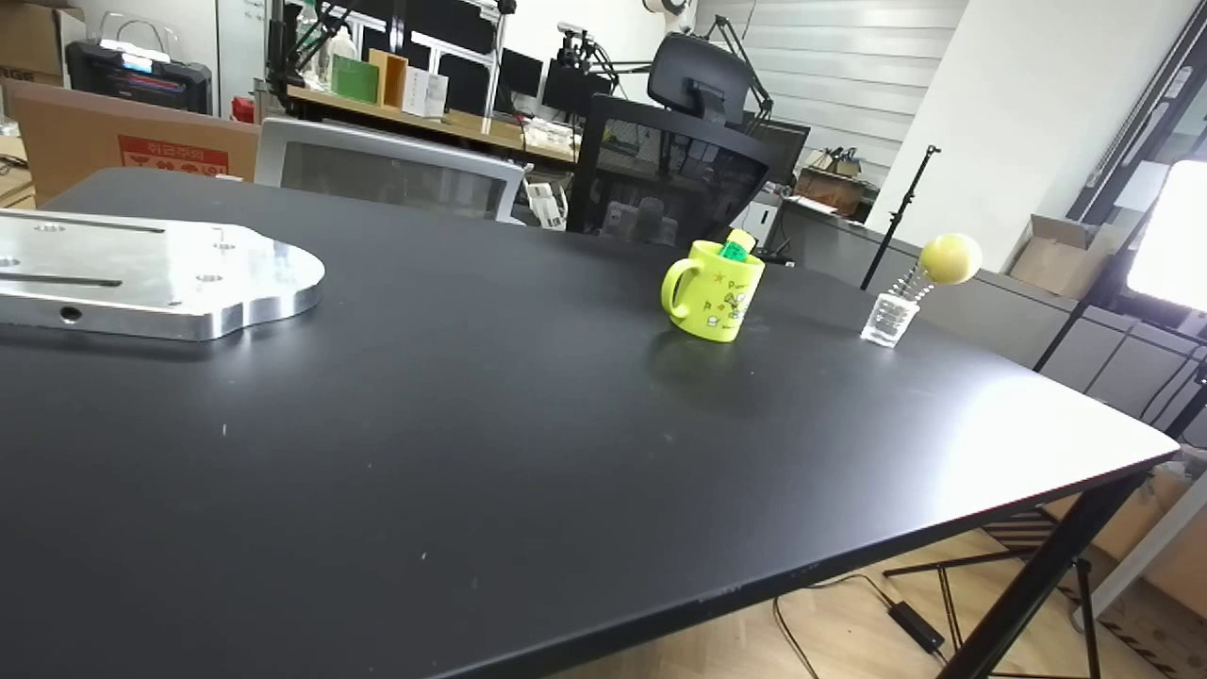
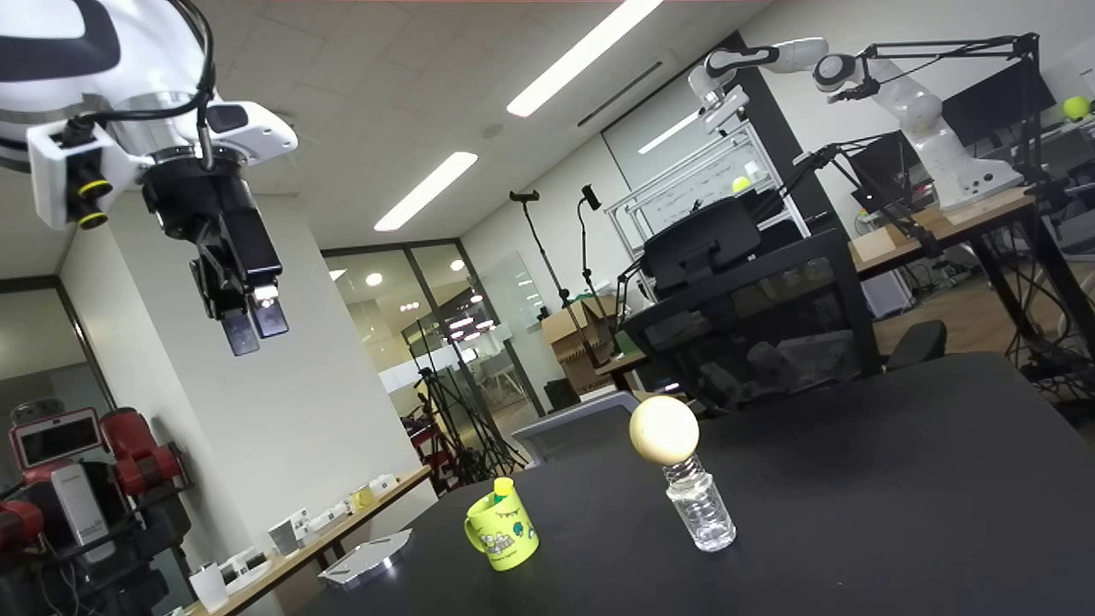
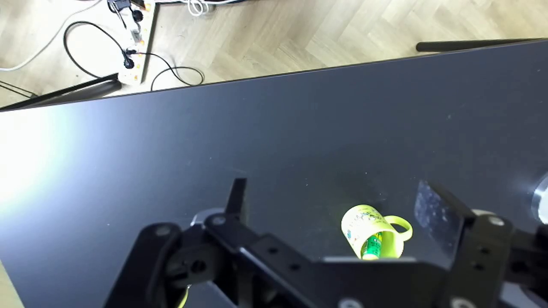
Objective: Take the glue stick out of the mug and place it on the table
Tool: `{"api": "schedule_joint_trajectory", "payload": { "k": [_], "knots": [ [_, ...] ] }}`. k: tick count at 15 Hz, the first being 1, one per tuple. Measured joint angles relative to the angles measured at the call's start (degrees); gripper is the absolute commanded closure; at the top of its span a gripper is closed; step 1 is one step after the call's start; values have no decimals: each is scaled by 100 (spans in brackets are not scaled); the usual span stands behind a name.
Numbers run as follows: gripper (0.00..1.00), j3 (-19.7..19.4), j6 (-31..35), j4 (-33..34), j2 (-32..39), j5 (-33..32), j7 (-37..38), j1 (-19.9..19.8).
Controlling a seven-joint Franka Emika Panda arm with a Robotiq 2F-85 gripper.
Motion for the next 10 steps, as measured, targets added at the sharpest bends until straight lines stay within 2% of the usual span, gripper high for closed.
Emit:
{"api": "schedule_joint_trajectory", "payload": {
  "k": [6,10],
  "knots": [
    [0,45,-23,0,155,23,68,-86],
    [0,30,8,108,532,225,-20,-95]
  ]
}}
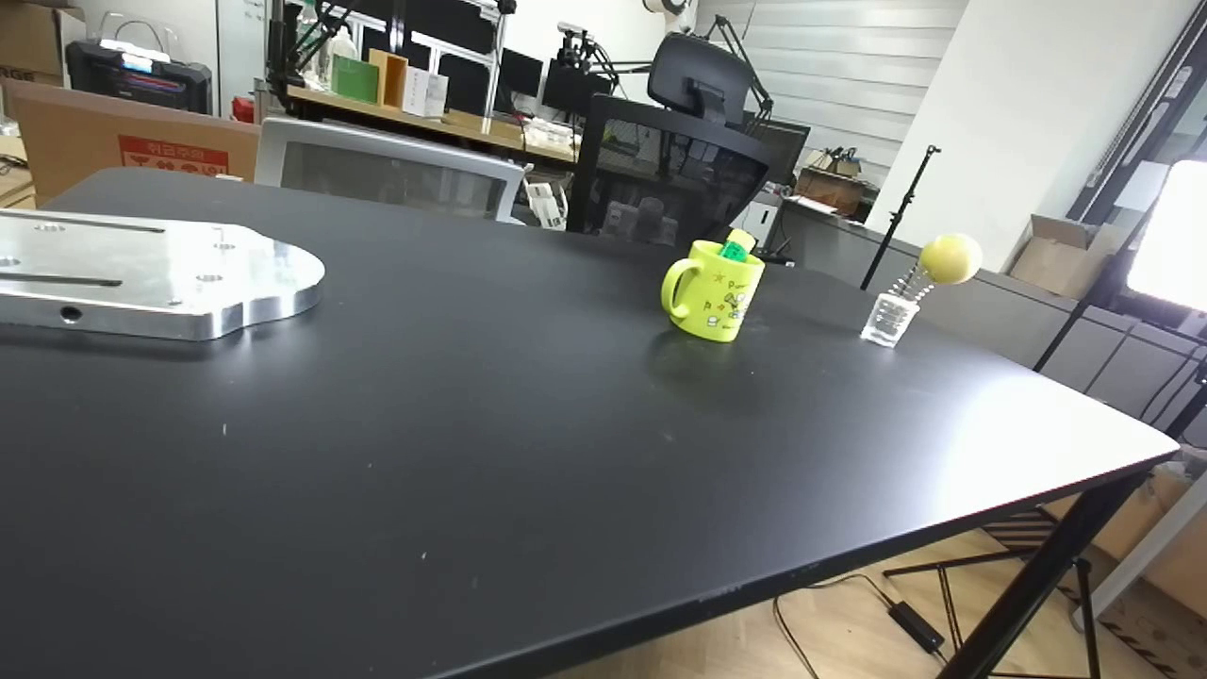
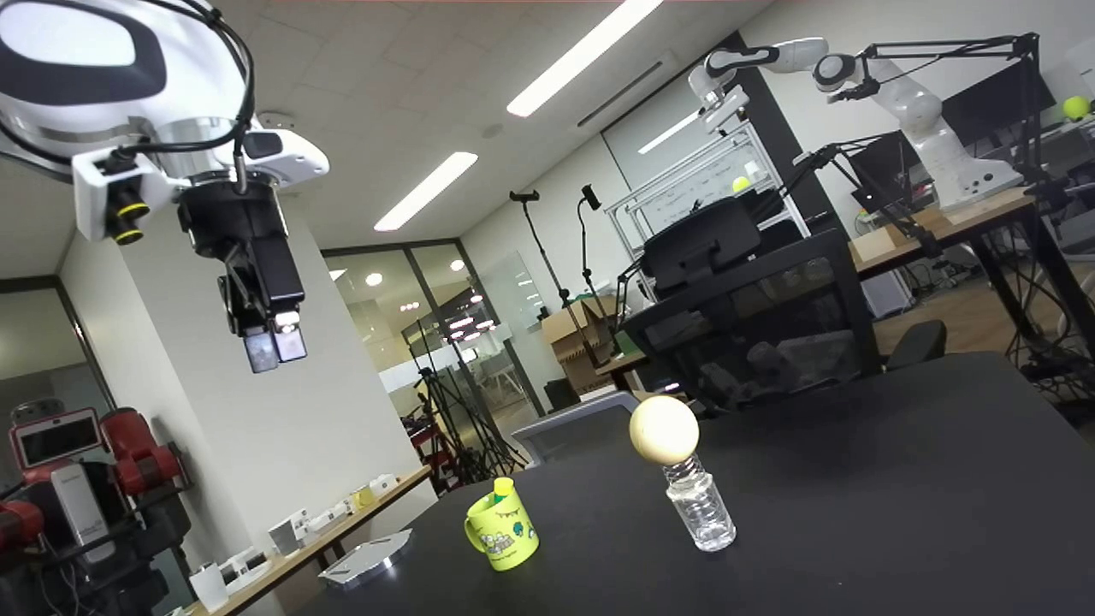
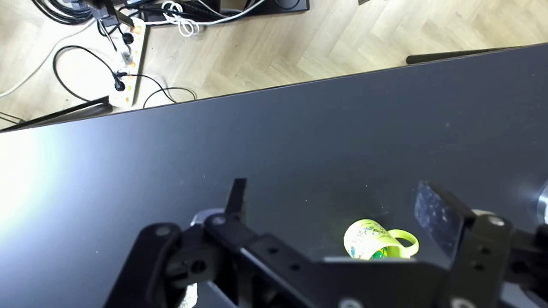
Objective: Take the glue stick out of the mug and place it on the table
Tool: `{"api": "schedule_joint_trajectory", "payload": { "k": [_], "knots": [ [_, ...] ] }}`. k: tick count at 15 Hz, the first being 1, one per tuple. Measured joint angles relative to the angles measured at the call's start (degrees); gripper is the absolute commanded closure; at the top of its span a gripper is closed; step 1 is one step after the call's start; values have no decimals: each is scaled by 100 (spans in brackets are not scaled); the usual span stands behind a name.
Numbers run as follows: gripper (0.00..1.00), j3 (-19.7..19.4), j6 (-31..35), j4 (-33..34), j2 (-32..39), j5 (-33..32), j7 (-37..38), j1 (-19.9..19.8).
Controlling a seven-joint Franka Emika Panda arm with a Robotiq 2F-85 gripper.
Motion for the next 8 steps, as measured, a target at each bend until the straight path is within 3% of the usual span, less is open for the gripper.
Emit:
{"api": "schedule_joint_trajectory", "payload": {
  "k": [8],
  "knots": [
    [0,193,411,957,1956,343,-63,121]
  ]
}}
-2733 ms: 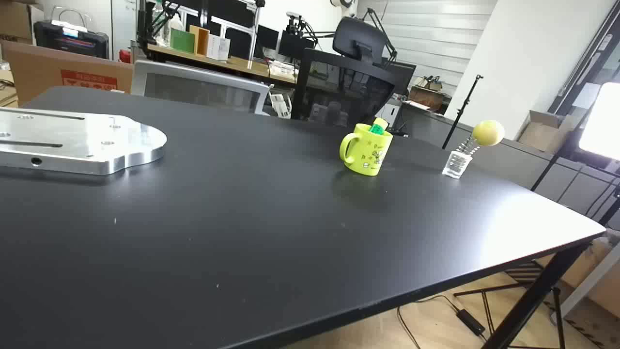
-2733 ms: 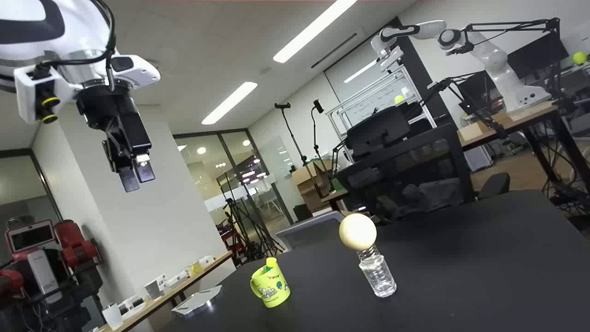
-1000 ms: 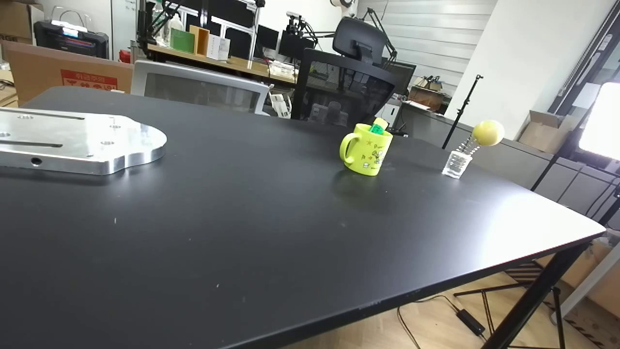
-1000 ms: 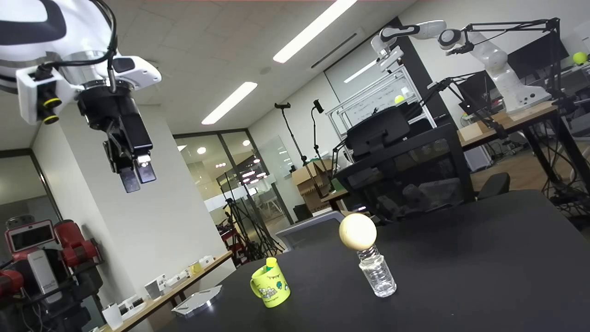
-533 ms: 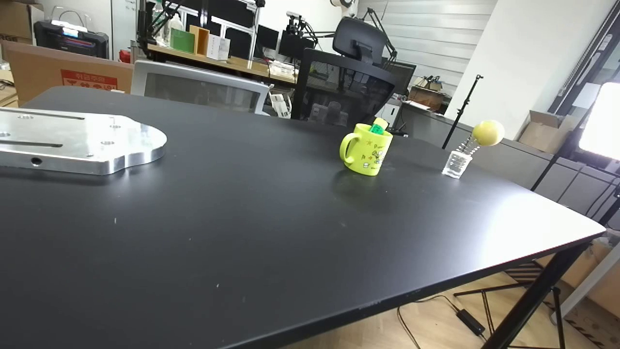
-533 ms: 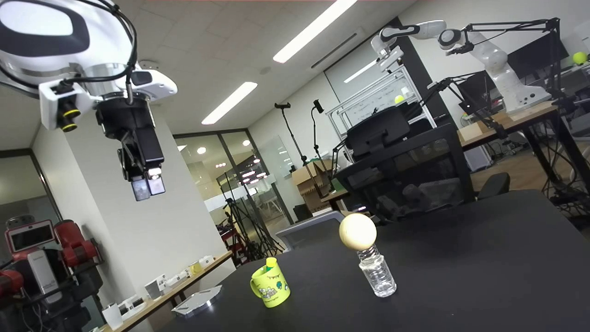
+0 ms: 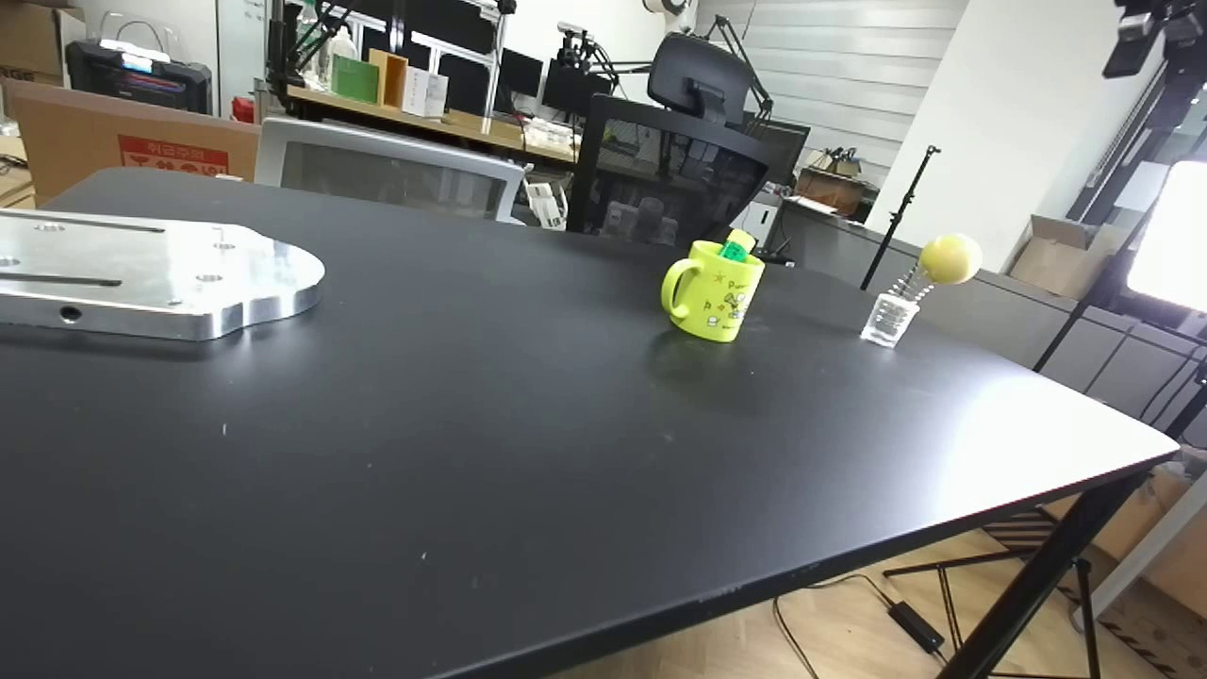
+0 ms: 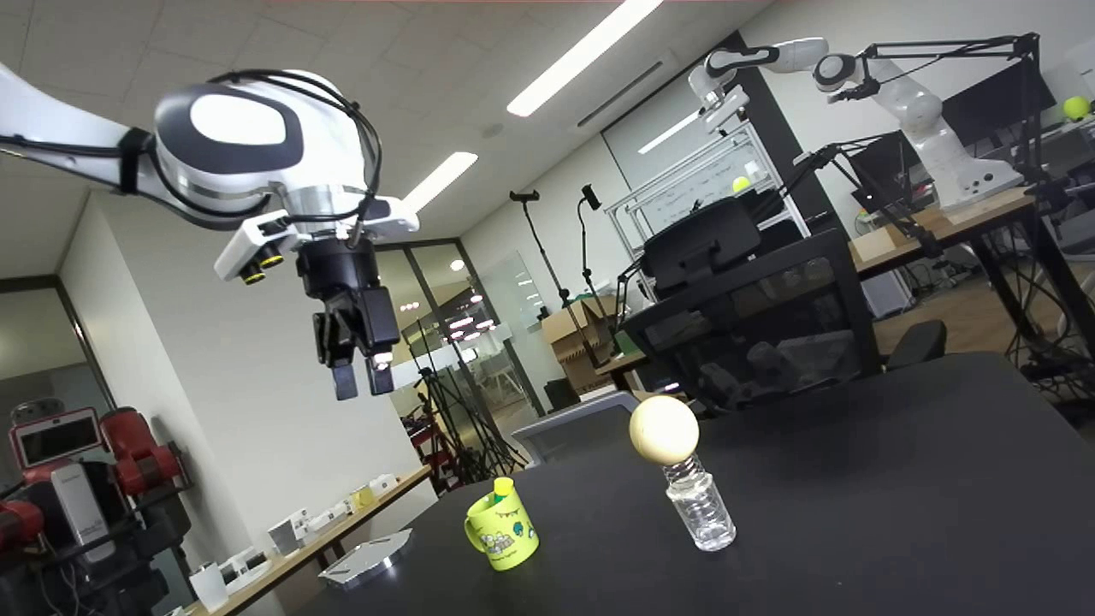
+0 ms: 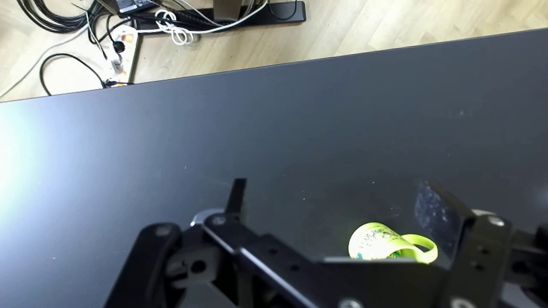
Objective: Take the glue stick out of the mug and place it on the table
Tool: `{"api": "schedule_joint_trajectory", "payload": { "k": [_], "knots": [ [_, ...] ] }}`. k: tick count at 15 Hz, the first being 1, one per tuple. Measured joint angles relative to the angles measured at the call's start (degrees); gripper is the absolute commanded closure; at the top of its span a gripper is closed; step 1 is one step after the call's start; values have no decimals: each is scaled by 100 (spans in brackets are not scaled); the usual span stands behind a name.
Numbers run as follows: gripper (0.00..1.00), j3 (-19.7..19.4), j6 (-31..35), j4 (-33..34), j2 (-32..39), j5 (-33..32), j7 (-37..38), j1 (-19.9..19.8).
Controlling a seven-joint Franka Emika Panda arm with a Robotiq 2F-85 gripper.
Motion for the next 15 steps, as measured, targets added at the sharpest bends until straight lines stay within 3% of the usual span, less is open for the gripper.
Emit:
{"api": "schedule_joint_trajectory", "payload": {
  "k": [10,15],
  "knots": [
    [0,504,149,2144,2521,121,225,35],
    [0,653,427,3179,3515,287,1289,205]
  ]
}}
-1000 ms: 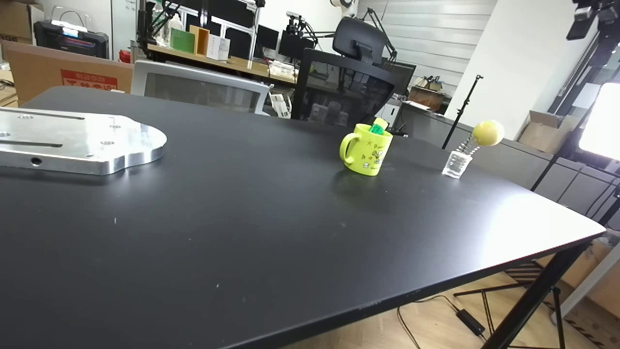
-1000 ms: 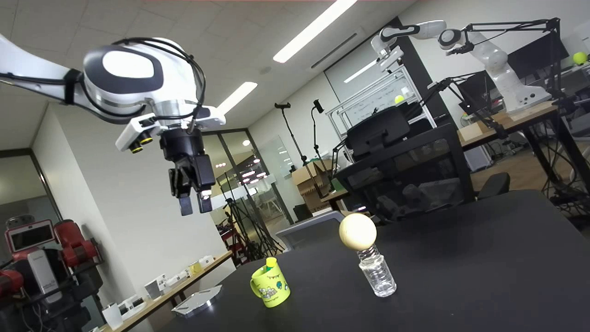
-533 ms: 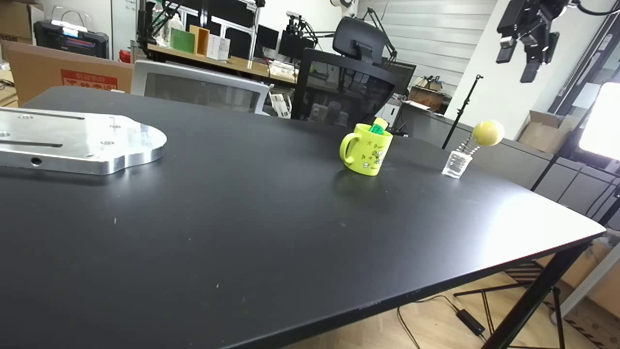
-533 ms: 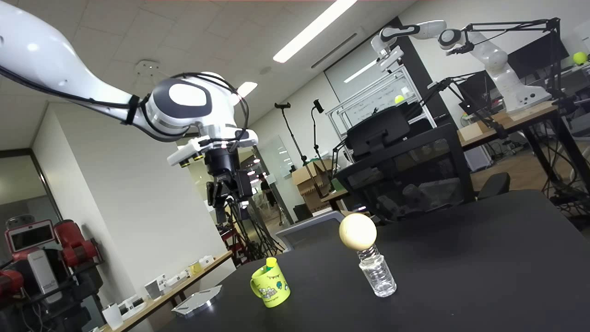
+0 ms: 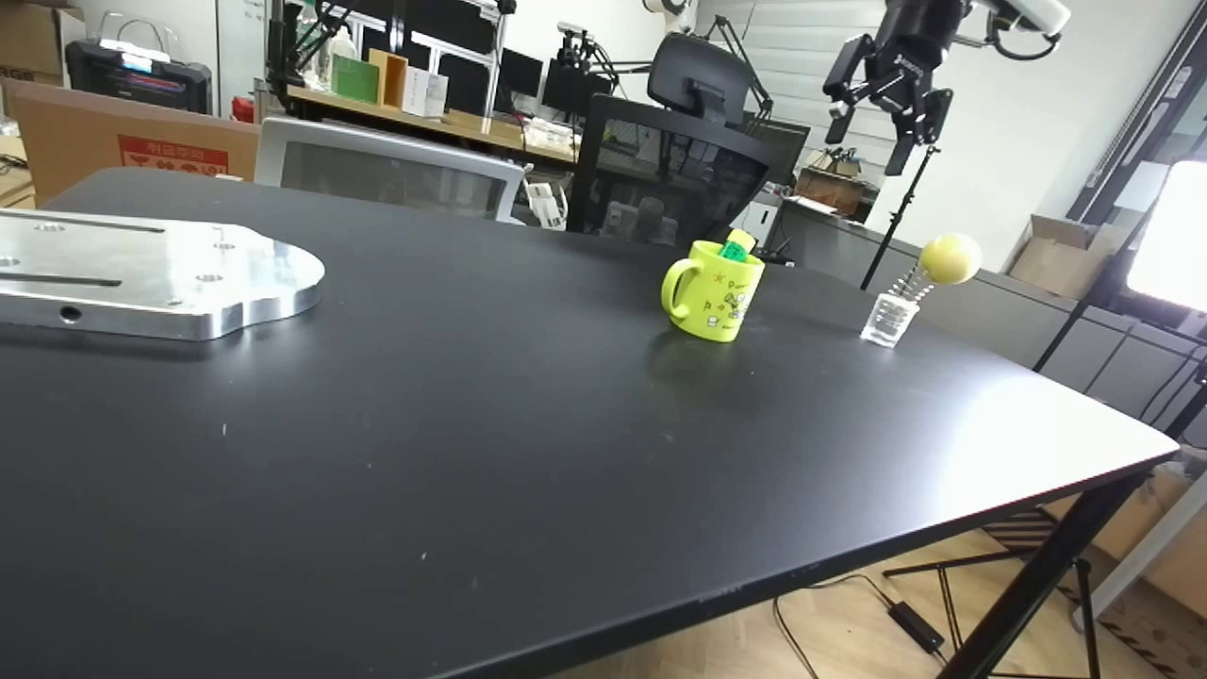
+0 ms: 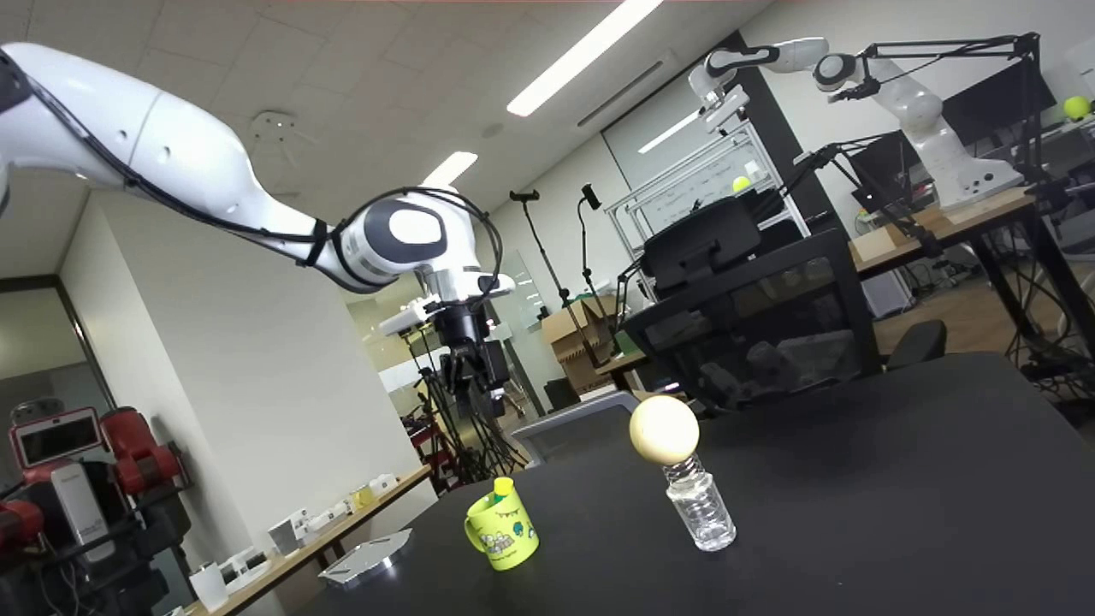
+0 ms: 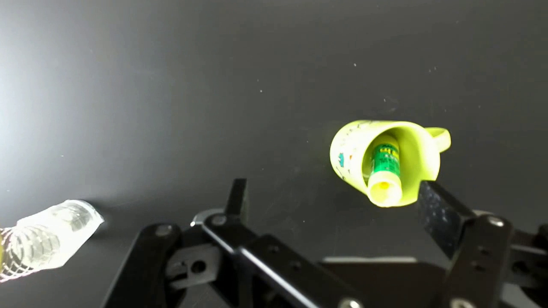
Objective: Take the glue stick out of the mug and place it on the table
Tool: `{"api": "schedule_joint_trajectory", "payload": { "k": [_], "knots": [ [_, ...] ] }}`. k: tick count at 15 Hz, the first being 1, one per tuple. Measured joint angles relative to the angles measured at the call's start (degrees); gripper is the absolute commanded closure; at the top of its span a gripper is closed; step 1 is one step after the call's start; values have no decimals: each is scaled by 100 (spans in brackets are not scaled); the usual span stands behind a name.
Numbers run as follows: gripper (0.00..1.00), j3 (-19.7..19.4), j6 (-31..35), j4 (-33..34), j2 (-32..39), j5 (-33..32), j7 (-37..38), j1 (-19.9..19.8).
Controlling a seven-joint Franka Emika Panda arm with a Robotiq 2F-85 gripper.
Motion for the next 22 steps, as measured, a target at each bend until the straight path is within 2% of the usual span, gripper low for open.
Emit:
{"api": "schedule_joint_trajectory", "payload": {
  "k": [5,10,15,16,17,18,22],
  "knots": [
    [0,4,30,664,702,30,1179,256],
    [0,21,142,960,1154,248,1873,457],
    [0,25,598,1004,1516,390,2340,604],
    [25,24,713,1004,1575,390,2389,622],
    [27,22,809,1004,1627,390,2432,635],
    [33,22,903,1004,1675,390,2462,644],
    [63,19,1152,1004,1772,390,2560,647]
  ]
}}
